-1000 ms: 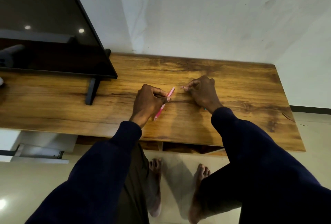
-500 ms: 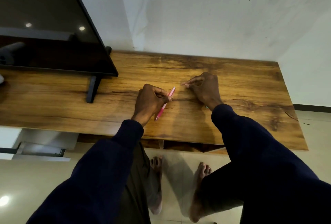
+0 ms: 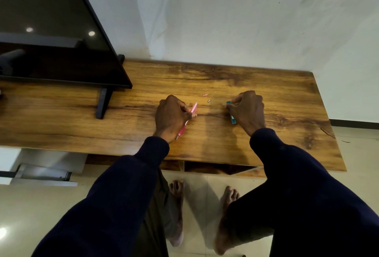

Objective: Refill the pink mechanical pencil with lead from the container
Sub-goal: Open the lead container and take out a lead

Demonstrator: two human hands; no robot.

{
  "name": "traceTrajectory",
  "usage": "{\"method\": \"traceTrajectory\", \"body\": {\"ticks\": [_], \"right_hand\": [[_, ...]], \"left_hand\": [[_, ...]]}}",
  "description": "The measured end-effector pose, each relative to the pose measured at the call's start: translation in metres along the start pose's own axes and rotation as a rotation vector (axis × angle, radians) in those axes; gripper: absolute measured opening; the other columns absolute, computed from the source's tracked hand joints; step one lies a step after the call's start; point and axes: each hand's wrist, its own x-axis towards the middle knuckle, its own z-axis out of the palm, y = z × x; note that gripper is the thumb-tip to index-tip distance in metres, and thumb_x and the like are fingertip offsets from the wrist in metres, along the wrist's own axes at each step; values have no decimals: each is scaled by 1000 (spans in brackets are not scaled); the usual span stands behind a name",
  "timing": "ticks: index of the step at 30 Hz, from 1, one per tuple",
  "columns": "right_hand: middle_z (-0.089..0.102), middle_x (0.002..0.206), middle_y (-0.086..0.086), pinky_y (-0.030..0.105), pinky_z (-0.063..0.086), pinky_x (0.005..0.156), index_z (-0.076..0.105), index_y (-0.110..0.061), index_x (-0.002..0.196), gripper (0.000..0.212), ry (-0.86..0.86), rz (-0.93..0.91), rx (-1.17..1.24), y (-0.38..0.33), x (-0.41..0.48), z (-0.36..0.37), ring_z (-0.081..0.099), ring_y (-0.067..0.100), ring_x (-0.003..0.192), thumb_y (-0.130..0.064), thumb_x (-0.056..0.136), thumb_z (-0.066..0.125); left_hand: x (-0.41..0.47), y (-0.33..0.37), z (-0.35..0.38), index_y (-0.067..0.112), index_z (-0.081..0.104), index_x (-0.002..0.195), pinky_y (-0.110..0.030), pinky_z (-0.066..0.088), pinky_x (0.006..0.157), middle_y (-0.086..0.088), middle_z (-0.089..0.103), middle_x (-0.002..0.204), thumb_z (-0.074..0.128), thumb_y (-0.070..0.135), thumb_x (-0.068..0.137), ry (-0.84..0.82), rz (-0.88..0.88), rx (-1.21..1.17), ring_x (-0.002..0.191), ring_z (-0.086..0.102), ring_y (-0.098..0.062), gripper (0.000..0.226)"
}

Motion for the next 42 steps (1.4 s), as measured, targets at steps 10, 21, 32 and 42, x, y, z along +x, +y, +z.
{"method": "traceTrajectory", "body": {"ticks": [10, 21, 32, 42], "right_hand": [[74, 100, 13, 46, 61, 87, 75, -8, 99, 27, -52, 42, -50, -3, -10, 4, 70, 27, 98, -26, 83, 87], [77, 88, -3, 8, 54, 61, 80, -13, 94, 11, -62, 47, 277, -12, -25, -1, 70, 1, 74, -17, 85, 84], [77, 87, 8, 34, 62, 74, 76, -15, 83, 15, -313, 88, 853, -24, -38, -30, 74, 20, 82, -14, 79, 90], [81, 88, 9, 29, 61, 68, 81, -9, 98, 18, -315, -168, 642, -42, -28, -60, 73, 17, 74, -22, 87, 84]], "left_hand": [[0, 2, 7, 12, 81, 97, -43, 62, 88, -3, 79, 100, 88, 28, 82, 36, 7, 54, 102, 73, -22, 23], [-14, 5, -2, 9, 82, 89, -38, 66, 75, -4, 81, 83, 83, 31, 86, 164, 61, -76, 73, 75, -13, 22], [-38, 30, 10, 12, 81, 110, -25, 63, 88, 0, 82, 106, 89, 18, 79, -99, 96, -483, 99, 77, -8, 32], [-40, 39, -2, 11, 81, 100, -17, 62, 67, 5, 80, 89, 87, 10, 80, -81, 107, -555, 79, 78, -4, 21]]}}
